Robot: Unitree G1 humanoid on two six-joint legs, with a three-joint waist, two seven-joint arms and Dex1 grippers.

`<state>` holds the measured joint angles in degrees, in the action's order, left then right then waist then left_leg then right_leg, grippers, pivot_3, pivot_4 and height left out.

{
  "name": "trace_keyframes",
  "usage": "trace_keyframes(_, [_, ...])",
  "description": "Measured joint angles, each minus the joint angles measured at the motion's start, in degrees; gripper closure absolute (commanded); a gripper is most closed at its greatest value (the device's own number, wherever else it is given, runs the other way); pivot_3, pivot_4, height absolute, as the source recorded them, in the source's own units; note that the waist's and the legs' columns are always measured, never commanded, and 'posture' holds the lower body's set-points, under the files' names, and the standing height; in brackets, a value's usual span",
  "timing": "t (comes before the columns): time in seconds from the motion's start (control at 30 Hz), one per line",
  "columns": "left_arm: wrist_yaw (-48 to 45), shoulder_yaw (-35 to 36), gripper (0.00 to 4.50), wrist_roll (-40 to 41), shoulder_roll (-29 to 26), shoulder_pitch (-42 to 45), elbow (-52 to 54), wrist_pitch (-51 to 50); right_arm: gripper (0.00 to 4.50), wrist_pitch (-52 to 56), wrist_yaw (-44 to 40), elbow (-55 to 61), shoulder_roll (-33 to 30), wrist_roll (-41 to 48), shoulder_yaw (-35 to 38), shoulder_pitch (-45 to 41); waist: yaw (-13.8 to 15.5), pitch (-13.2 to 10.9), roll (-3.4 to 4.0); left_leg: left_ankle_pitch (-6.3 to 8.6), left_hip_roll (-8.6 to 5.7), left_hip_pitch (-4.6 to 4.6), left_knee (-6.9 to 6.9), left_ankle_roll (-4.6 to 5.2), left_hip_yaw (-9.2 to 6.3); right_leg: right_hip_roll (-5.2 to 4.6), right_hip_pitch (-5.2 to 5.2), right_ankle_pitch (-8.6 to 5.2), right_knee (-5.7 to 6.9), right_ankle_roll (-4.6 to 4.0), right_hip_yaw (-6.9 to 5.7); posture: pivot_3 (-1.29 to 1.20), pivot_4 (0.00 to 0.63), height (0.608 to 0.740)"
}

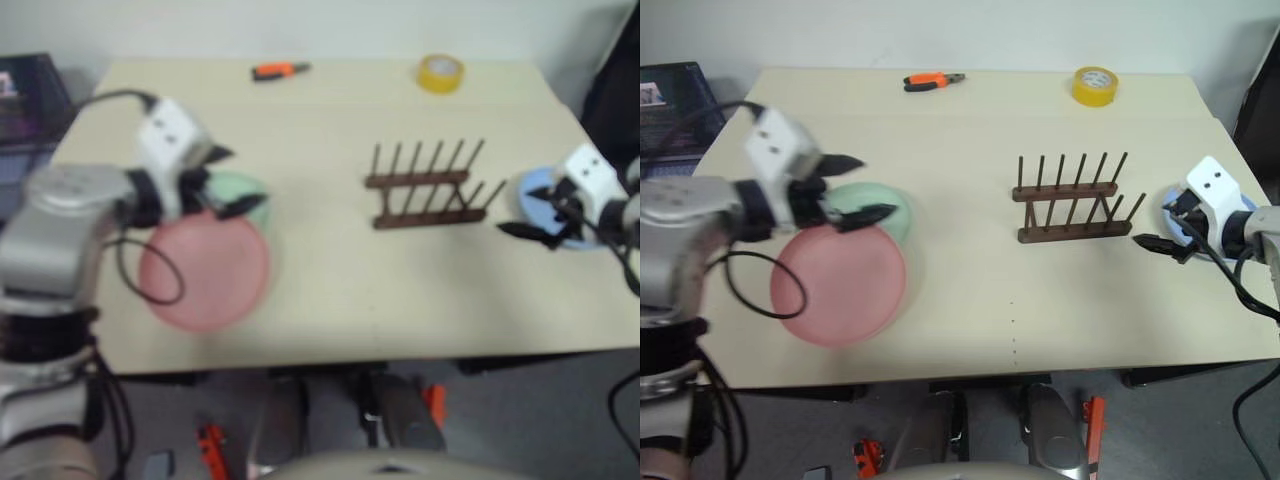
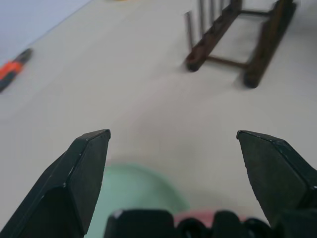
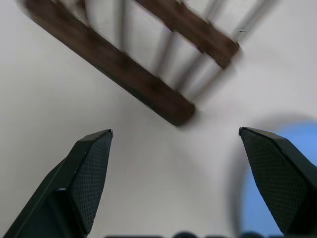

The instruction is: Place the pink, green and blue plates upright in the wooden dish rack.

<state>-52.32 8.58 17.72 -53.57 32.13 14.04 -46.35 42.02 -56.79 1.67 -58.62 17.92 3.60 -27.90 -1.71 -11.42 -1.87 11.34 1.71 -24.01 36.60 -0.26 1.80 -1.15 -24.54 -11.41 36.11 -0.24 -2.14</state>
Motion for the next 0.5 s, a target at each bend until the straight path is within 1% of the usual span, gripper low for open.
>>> trace_keyframes(0.07, [-1.29,4.56,0.0,-0.21,-4.79,-2.92,-3.02,1.43,0.03,1.56,-1.17,3.12,0.1,2.45,0.72,-0.39,-0.04,0.0,0.0,0.01,0.02,0.03,-0.09,-0.02,0.02,-0.01,-0.06,-0.06,0.01,-0.1,-0.03,0.0,0.15,0.74])
trace_keyframes(0.1, [-2.41,7.44,0.0,-0.11,-6.97,-5.52,-4.29,2.28,0.03,2.27,-1.43,4.4,0.33,3.27,0.76,-0.77,-0.02,0.0,0.0,0.03,0.02,0.03,-0.14,-0.05,0.07,-0.03,-0.1,-0.18,0.0,-0.3,-0.04,0.0,0.15,0.74])
trace_keyframes(0.17, [-4.91,12.54,0.0,0.49,-8.7,-10.91,-6.15,3.07,0.03,2.89,-1.64,5.46,1.17,3.8,0.33,-1.41,0.09,0.0,0.0,0.04,-0.02,0.04,-0.2,-0.07,0.13,-0.13,-0.12,-0.2,-0.01,-0.34,-0.03,0.0,0.15,0.74])
trace_keyframes(0.2, [-6.22,14.93,0.0,1.23,-8.79,-14.05,-6.9,3.28,0.03,3.14,-1.61,5.69,1.91,3.81,-0.46,-2.03,0.13,0.0,0.0,0.05,-0.02,0.03,-0.2,-0.08,0.18,-0.16,-0.17,-0.2,-0.02,-0.34,-0.02,0.0,0.15,0.74])
trace_keyframes(0.3, [-7.54,17.32,0.0,2.59,-7.92,-19.82,-8.24,3.39,0.03,3.3,-1.63,6.0,3.96,3.62,-3.16,-2.73,0.5,-0.01,-0.04,0.05,-0.02,-0.08,-0.19,-0.09,0.13,-0.25,-0.27,-0.21,-0.04,-0.35,0.0,0.0,0.15,0.74])
trace_keyframes(0.4, [-6.76,18.03,0.0,2.74,-5.85,-23.55,-8.39,3.81,0.03,3.44,-1.74,6.03,6.39,3.73,-5.37,-4.21,1.17,0.0,-0.05,0.05,-0.01,-0.27,-0.19,-0.09,0.19,-0.25,-0.5,-0.2,0.01,-0.35,0.03,0.0,0.15,0.74])
trace_keyframes(0.5, [-5.34,18.02,0.0,2.79,-4.4,-26.02,-8.36,4.24,0.03,3.71,-1.95,6.68,7.13,3.96,-5.87,-5.72,1.65,0.0,-0.06,0.04,0.02,-0.52,-0.18,-0.08,0.16,-0.22,-0.76,-0.18,0.05,-0.35,0.01,0.0,0.15,0.74])
